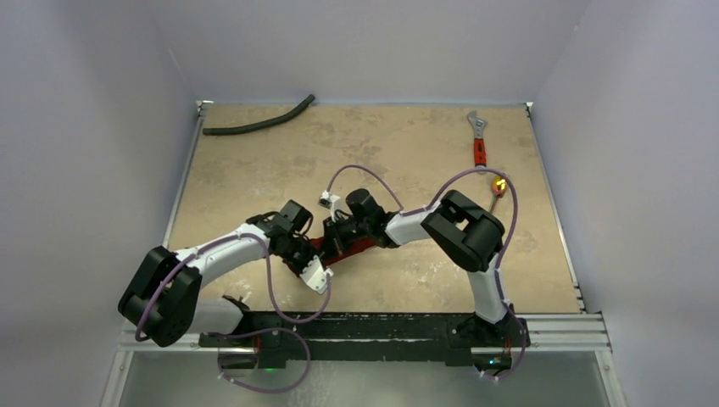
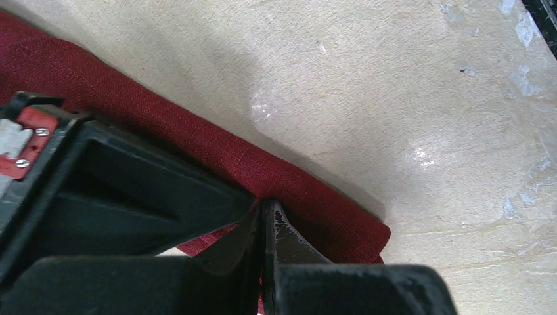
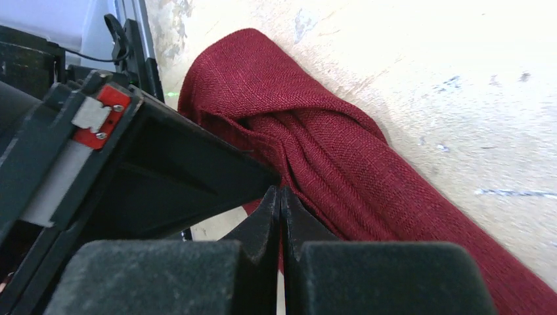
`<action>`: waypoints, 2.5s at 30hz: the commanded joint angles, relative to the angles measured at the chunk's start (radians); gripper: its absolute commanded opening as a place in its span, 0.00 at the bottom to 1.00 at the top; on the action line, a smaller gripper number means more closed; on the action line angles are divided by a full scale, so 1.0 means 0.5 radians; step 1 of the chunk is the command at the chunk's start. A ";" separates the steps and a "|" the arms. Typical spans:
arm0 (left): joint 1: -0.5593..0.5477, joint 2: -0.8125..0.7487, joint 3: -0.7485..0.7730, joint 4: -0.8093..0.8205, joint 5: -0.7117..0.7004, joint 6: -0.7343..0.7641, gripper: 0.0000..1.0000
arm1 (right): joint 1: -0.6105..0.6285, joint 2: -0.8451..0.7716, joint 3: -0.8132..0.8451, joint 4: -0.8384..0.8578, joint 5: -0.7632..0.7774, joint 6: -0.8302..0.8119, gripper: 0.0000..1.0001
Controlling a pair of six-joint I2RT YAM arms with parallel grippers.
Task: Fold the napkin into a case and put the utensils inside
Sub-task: Smooth out the smaller rectangle-folded napkin at the center of the board.
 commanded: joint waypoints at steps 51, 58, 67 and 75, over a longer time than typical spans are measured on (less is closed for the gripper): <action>0.060 -0.305 -0.011 0.514 -0.454 -2.222 0.00 | 0.009 0.073 0.016 -0.119 0.156 0.123 0.00; 0.062 -0.174 -0.037 0.605 -0.507 -2.350 0.00 | 0.009 0.090 -0.028 -0.052 0.144 0.169 0.00; 0.057 -0.206 -0.001 0.458 -0.496 -2.212 0.00 | 0.008 0.088 -0.047 -0.035 0.181 0.212 0.00; 0.067 -0.297 0.058 0.421 -0.530 -2.085 0.00 | 0.009 0.093 -0.028 -0.160 0.286 0.241 0.00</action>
